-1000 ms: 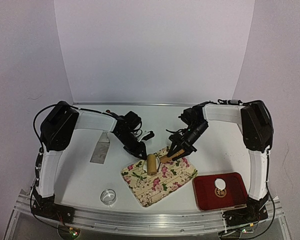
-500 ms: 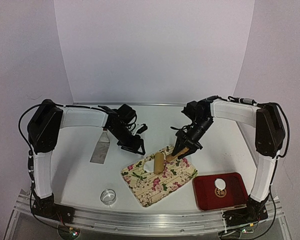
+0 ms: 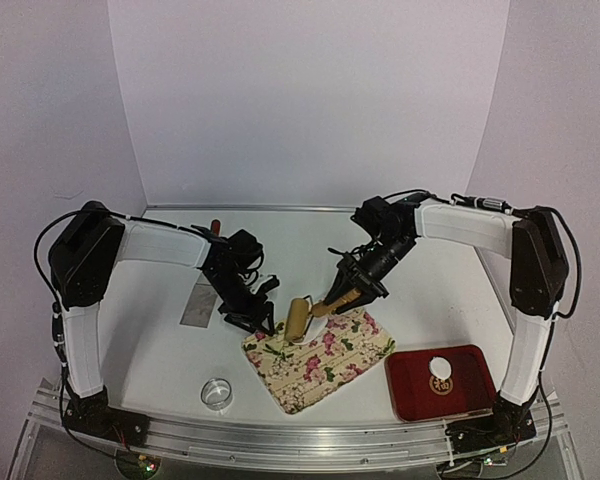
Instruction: Roll out the dumpling wrappers from the dough
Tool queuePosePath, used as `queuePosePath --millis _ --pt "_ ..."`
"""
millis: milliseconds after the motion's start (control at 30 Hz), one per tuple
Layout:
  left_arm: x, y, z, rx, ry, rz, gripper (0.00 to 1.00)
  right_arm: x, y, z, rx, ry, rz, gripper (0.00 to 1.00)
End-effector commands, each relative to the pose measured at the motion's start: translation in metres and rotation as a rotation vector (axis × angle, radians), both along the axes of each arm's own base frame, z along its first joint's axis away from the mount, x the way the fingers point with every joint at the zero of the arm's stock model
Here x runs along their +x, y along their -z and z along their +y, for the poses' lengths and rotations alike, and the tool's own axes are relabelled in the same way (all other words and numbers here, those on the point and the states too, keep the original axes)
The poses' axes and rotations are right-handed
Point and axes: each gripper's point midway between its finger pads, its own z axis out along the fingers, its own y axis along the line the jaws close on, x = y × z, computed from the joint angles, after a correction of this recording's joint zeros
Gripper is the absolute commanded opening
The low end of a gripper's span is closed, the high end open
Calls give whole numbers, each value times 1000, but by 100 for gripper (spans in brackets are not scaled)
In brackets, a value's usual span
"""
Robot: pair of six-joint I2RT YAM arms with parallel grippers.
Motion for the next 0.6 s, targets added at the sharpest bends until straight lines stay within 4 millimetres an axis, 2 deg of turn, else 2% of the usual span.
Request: queuePosePath --millis 0,300,567 --pt "1 -15 5 1 -18 -32 60 2 -18 14 95 1 10 0" --pt "-4 -4 13 36 18 -38 38 5 8 19 92 10 61 0" --pt "-4 0 17 58 31 -48 27 -11 37 5 14 27 126 0"
